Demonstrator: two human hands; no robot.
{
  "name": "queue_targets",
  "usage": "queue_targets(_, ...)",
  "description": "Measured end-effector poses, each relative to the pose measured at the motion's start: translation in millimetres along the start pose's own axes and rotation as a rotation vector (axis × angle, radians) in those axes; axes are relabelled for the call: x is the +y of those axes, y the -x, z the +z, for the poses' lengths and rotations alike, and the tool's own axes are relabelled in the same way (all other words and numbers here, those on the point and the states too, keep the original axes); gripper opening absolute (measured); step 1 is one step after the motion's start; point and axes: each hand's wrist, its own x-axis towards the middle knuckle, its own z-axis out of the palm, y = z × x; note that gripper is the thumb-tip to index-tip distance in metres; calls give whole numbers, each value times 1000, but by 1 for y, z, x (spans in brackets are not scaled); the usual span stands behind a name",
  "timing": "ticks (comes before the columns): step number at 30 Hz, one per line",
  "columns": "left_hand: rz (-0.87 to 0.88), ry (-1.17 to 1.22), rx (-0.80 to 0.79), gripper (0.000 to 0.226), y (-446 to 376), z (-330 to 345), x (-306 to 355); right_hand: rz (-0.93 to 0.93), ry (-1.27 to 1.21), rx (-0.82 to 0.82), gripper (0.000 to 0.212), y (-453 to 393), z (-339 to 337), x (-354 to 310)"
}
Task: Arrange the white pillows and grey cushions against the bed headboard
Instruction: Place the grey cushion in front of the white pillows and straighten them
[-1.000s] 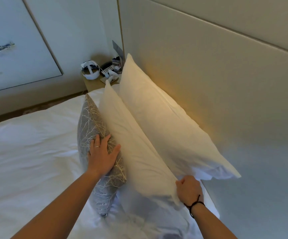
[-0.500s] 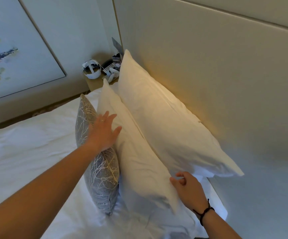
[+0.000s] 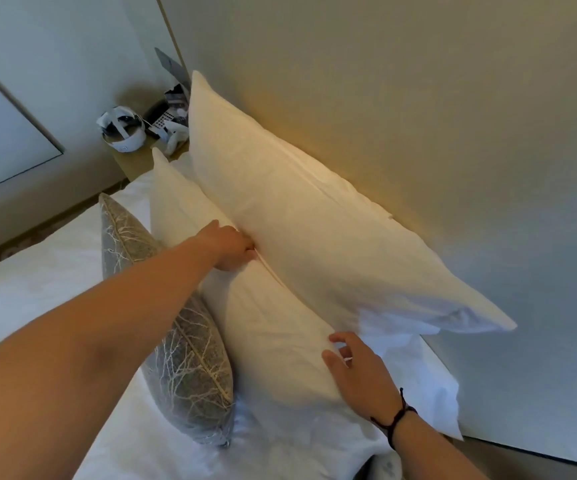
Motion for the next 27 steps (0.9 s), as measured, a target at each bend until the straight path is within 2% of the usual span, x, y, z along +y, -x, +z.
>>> queue_targets(4,24,-47,-105,70,-10,5,-2,19,-22,10,29,1,8,-2)
queue_targets(9,148,64,-246,70,-11,7,31,35,-6,1,28,5,11,-6)
queue_targets(11,206,99,-251,63,-6,2,41,25,18,6,28,6,9,-7)
queue_targets(15,266,20,-124,46,10,-16,22,-15,38,69,26,6,0,-11)
queue_targets(19,83,-121,27,40,20,-15,-25,-66,4,195,21,10,-10,-14)
queue_targets(21,-7,-145,75,37,22,-10,-41,-112,-19,248,25,13,-13,-14)
queue_targets(24,-89,-89,130,29,19,-3,-45,-156,12,276,31,15,-14,-12)
queue_targets(27,-98,-247,159,33,14,4,-44,-150,57,266,33,14,-15,-10)
